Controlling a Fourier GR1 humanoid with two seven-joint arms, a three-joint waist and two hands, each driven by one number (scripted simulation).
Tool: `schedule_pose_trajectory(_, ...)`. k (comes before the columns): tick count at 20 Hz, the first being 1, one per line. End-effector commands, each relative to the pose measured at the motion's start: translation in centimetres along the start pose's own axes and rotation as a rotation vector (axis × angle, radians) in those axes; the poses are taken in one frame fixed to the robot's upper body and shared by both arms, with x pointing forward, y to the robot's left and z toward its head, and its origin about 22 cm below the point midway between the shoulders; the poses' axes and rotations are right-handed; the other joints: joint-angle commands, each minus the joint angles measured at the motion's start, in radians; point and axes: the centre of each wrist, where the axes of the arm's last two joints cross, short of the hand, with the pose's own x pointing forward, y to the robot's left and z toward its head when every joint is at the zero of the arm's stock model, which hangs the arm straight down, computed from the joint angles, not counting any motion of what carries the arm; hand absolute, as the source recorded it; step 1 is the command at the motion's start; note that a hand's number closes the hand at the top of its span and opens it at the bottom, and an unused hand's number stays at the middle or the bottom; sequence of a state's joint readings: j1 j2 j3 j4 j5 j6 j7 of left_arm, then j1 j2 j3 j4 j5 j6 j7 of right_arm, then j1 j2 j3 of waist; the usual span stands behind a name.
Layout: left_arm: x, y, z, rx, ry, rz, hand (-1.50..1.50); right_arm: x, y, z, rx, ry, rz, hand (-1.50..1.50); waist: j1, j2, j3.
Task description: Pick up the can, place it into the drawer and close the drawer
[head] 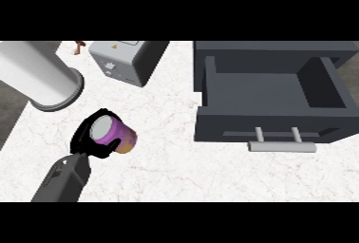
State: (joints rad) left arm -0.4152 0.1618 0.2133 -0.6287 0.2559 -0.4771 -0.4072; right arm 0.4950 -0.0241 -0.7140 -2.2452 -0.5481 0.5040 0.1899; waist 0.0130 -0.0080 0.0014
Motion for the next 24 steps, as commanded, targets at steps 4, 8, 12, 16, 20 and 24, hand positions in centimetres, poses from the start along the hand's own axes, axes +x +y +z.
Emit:
schedule_pose_trajectory(4,4.4,-6.8,-5.2,0.183,-0.194,0.007,1.50,0.1,0.9,-0.1,-0.011,-0.008,-0.012,-1.50,0.000,-0.002,0.001)
schedule_pose_trajectory(8,7.5,-10.4,-5.0,0.145,-0.207,-0.039,1.50,1.0,1.1,0.1,-0.001,0.000,0.009,-1.50,0.001,-0.002,0.000)
schedule_pose_trajectory(12,10.0,-14.7,-5.2,0.138,-0.213,-0.068,1.50,1.6,1.9,0.5,-0.002,-0.017,-0.007,-1.50,-0.016,0.001,-0.001)
schedule_pose_trajectory(16,12.5,-16.1,-6.1,0.143,-0.210,-0.114,1.50,1.0,1.3,-0.2,0.000,-0.022,0.001,-1.50,-0.019,0.006,-0.001)
schedule_pose_trajectory(20,15.5,-19.4,-6.4,0.136,-0.250,-0.133,1.50,1.6,0.8,-0.5,0.009,-0.005,-0.014,-1.50,-0.020,0.006,-0.001)
schedule_pose_trajectory(24,16.4,-20.7,-7.9,0.145,-0.241,-0.155,1.50,0.9,0.5,-0.9,0.011,-0.009,-0.010,-1.50,-0.022,0.007,-0.001)
